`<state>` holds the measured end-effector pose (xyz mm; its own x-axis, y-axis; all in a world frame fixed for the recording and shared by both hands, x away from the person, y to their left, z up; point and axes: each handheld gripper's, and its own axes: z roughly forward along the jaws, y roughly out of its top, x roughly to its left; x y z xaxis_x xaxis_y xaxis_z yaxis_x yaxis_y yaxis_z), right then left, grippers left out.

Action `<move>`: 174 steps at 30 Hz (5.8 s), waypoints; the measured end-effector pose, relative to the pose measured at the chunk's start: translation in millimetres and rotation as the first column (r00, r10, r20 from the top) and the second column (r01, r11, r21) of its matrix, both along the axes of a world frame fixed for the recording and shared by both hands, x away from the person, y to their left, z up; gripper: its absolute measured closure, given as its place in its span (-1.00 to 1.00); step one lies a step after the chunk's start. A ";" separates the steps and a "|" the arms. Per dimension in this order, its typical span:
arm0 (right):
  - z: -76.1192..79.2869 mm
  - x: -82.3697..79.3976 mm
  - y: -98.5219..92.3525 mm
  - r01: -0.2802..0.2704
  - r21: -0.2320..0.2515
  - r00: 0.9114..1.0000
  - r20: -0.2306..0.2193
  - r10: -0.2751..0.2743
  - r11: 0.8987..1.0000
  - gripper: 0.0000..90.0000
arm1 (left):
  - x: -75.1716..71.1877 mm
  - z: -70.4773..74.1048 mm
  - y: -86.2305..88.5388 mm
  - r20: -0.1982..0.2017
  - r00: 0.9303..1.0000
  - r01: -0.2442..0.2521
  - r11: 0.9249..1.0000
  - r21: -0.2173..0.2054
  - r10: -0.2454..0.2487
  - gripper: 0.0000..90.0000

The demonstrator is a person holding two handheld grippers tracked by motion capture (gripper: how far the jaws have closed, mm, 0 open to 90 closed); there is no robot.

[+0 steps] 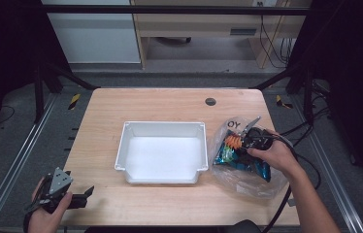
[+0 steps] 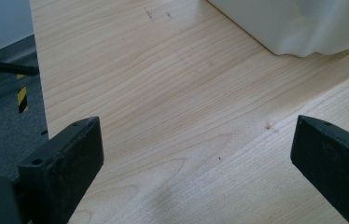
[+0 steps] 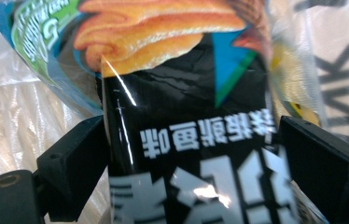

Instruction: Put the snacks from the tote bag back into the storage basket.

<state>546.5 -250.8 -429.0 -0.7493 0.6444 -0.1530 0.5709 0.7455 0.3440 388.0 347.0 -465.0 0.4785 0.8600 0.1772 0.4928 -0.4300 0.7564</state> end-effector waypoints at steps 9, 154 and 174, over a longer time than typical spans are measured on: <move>-8.9 -1.1 0.1 -0.002 -0.016 1.000 -0.027 0.002 1.000 -0.60 | 0.4 -0.2 -0.6 -0.002 1.000 0.000 1.000 -0.001 0.000 -0.95; 111.9 -45.1 127.1 -0.357 0.063 0.885 0.341 0.316 0.932 -0.05 | -1.5 0.3 -2.6 -0.005 1.000 -0.006 0.998 0.056 0.007 -0.89; 97.9 -30.1 142.0 -0.364 0.062 0.883 0.340 0.323 0.929 -0.05 | -1.2 -0.1 -1.6 -0.015 1.000 -0.006 0.998 0.059 0.007 -0.89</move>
